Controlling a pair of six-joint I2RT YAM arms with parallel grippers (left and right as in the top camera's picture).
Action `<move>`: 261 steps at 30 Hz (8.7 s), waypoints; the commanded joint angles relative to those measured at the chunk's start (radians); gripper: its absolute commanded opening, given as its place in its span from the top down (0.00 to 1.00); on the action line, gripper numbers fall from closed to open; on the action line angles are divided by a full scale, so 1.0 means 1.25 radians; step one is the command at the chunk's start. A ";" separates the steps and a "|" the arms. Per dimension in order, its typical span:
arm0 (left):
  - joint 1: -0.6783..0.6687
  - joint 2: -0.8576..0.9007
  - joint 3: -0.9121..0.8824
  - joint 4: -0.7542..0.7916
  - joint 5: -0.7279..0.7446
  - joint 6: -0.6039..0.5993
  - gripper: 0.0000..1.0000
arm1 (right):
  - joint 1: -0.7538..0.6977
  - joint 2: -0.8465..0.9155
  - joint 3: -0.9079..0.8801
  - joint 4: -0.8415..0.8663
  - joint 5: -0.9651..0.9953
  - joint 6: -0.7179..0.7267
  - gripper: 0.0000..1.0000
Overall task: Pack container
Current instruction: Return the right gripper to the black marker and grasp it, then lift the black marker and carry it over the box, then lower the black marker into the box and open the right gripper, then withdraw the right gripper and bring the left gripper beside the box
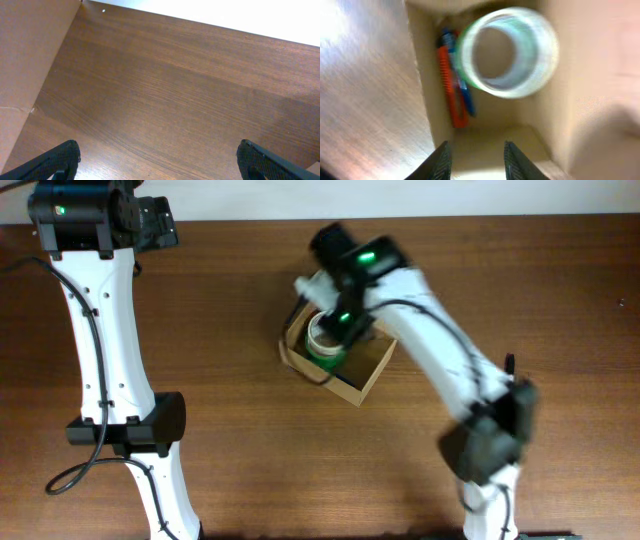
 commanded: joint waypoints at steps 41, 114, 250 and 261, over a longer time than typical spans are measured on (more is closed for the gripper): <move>0.005 -0.025 0.006 0.001 -0.002 0.007 0.00 | -0.648 -0.128 -0.440 0.181 0.053 0.197 0.60; 0.005 -0.025 0.006 0.001 -0.002 0.007 0.00 | -0.551 -0.148 -0.135 -0.044 -0.046 0.287 0.96; 0.005 -0.023 -0.138 0.001 0.262 0.007 0.98 | -0.409 0.168 -0.111 0.160 -0.159 0.386 0.96; 0.005 -0.023 -0.182 0.004 0.262 0.007 0.97 | -0.337 0.168 -0.111 0.291 -0.279 0.378 0.96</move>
